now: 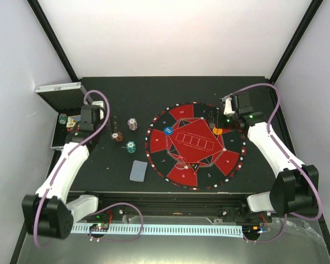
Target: Distribute texas hold em gaming equipment
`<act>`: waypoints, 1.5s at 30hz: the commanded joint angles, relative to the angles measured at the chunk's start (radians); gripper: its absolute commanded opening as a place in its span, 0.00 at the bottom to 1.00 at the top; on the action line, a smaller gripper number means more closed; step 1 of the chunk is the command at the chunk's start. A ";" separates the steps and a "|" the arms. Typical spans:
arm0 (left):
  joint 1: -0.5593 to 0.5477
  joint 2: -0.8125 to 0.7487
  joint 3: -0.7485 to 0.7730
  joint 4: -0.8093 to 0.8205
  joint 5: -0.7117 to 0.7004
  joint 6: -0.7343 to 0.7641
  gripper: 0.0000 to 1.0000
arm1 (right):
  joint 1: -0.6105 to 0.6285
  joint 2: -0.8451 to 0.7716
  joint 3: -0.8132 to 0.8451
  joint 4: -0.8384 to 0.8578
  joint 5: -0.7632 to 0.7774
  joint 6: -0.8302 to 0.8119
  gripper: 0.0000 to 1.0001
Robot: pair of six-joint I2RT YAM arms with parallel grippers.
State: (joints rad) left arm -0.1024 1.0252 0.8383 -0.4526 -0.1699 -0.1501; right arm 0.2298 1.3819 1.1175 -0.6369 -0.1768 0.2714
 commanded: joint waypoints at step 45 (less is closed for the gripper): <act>0.018 0.720 0.311 -0.266 0.167 -0.119 0.67 | 0.017 0.002 -0.126 0.117 -0.169 0.026 0.94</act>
State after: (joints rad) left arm -0.0692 1.7294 1.1049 -0.6933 0.0196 -0.2859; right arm 0.2417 1.3758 0.9905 -0.5434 -0.3256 0.2939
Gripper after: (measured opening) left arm 0.700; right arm 0.945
